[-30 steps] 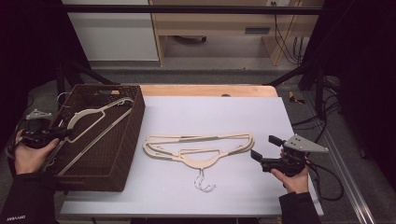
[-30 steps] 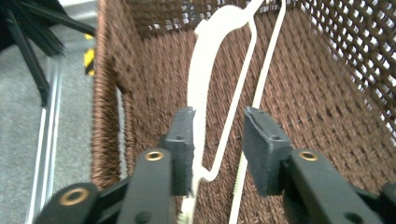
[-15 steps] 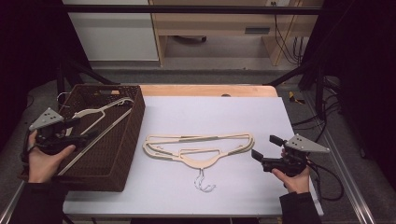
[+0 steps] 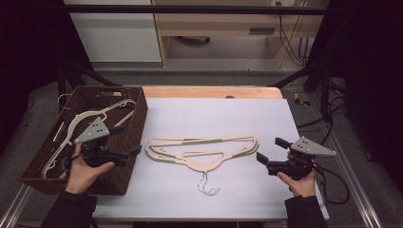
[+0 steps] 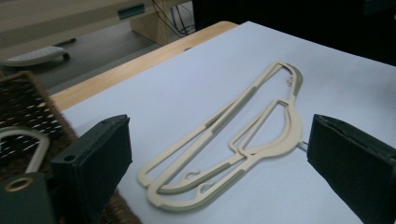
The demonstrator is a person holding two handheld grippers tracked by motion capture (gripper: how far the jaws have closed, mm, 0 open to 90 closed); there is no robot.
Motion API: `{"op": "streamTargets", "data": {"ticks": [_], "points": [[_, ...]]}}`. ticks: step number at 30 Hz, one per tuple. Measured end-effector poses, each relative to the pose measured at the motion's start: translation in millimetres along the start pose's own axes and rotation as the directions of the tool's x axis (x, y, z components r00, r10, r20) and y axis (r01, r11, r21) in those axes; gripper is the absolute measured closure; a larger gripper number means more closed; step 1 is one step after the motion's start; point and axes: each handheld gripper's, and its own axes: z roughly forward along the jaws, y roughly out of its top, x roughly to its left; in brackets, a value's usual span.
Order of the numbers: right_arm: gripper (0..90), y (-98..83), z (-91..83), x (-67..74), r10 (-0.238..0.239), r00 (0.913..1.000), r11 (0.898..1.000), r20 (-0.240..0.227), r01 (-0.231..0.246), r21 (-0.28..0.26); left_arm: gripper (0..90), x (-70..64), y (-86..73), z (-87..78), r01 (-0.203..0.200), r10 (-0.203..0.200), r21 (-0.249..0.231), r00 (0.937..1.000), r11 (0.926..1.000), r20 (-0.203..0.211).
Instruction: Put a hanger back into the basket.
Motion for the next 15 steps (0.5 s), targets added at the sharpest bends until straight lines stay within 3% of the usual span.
{"op": "streamTargets", "data": {"ticks": [6, 9, 15], "points": [[6.8, -0.1, -0.5, 0.1, 0.0, 1.0, 1.0, 0.001, 0.0, -0.001, 6.2, -19.6, -0.8, 26.8, -0.031, 0.028, 0.053, 0.9978, 0.9981, 0.06], [6.8, -0.4, 0.1, 0.4, -0.002, 1.0, 1.0, -0.005, 0.002, 0.002, 6.3, -30.1, -0.3, 41.4, -0.066, 0.059, 0.089, 0.9947, 0.9938, 0.084], [6.7, -0.6, 1.7, 1.3, 0.002, 1.0, 1.0, -0.008, -0.002, 0.009, 6.9, -46.0, -2.0, 68.6, -0.096, 0.077, 0.142, 0.9879, 0.9852, 0.135]]}}
